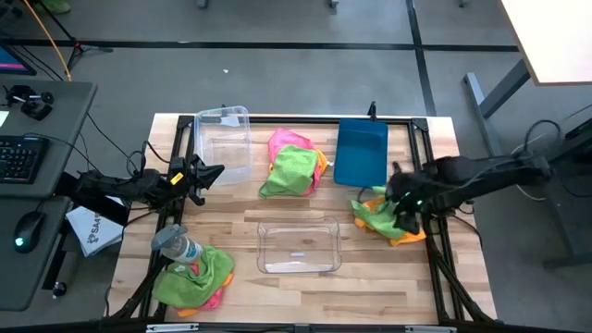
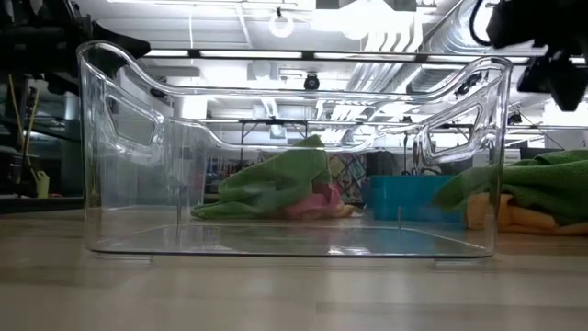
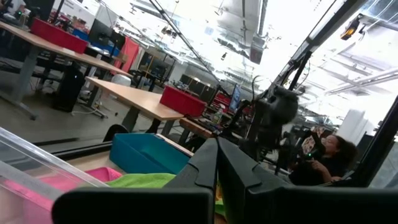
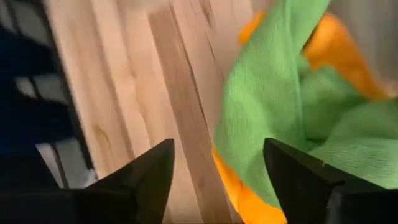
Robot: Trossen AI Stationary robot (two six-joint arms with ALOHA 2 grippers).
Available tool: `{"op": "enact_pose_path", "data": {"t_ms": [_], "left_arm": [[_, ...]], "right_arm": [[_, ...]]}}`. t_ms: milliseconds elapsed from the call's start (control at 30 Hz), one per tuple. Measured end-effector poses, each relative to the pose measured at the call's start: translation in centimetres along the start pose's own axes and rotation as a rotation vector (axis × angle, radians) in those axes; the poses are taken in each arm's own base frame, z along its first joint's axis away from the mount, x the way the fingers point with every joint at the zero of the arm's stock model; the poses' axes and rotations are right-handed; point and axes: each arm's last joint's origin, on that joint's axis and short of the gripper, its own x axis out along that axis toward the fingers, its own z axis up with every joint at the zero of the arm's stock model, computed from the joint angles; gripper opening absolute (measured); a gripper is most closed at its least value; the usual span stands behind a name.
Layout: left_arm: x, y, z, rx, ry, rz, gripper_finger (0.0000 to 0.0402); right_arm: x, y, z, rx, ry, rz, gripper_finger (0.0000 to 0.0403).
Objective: Sort microfiber towel by color & place in baskets
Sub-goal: Put the middle right green microfiber towel into the blue bin
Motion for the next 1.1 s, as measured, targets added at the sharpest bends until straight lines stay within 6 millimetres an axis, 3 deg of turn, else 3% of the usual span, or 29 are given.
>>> {"op": "enact_pose_path", "data": {"t_ms": [200,433,600,667,733,867,967,1100], "left_arm": [[0.0,0.0,0.0,0.0,0.0,0.0,0.0],[0.0,0.0,0.0,0.0,0.0,0.001,0.0],[0.0,0.0,0.0,0.0,0.0,0.001,0.0],[0.0,0.0,0.0,0.0,0.0,0.0,0.0],[0.0,0.0,0.0,0.0,0.0,0.0,0.0],[0.0,0.0,0.0,0.0,0.0,0.0,0.0],[0.0,0.0,0.0,0.0,0.0,0.0,0.0],[0.0,0.0,0.0,0.0,0.0,0.0,0.0]], "right_arm": [[3.7,0.9,2.3,0.059,0.119,-0.06,0.0256],[7.5,1.6,3.2,0.003,0.243,-0.16,0.0256],[9.3,1.6,3.3,-0.043,0.248,-0.332,0.0255],[9.7,1.6,3.3,-0.037,0.25,-0.369,0.0242],[9.8,1.6,3.3,-0.019,0.267,-0.376,0.0199],[7.4,3.0,4.1,-0.061,0.276,-0.329,0.0036],[2.8,4.7,5.5,-0.072,0.178,-0.294,0.0025],[-5.0,5.9,7.2,-0.053,-0.08,-0.298,0.0005]]}}
